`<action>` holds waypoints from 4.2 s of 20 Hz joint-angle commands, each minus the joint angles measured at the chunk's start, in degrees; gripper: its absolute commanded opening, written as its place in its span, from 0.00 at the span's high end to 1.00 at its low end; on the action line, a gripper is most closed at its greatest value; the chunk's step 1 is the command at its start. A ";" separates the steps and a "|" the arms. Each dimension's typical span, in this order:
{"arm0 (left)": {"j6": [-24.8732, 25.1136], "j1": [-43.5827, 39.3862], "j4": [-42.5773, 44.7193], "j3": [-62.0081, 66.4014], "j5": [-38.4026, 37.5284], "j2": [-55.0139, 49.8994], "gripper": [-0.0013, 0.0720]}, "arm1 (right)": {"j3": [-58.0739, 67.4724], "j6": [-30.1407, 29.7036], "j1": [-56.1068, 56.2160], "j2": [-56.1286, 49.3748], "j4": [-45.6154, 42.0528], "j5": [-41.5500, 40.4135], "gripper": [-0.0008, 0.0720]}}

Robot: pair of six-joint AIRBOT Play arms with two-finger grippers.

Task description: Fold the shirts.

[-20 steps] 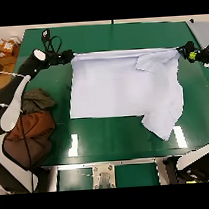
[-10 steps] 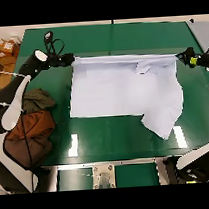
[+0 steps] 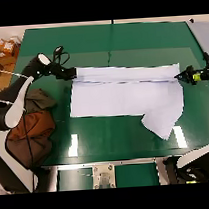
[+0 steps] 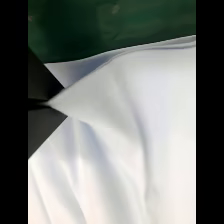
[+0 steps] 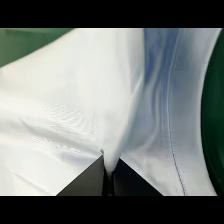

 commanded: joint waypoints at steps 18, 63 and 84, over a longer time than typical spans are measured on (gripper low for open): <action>-9.46 -1.49 1.51 14.29 -40.19 0.02 0.94 | -13.51 16.22 -10.97 19.58 -13.05 7.04 0.97; -40.04 -23.52 -5.75 -65.48 46.01 40.15 0.65 | -60.19 14.47 -7.87 39.91 -7.50 -7.39 0.41; -21.31 -14.82 5.31 -57.02 4.13 40.30 0.94 | -50.84 24.70 -11.04 44.87 -27.43 5.14 0.97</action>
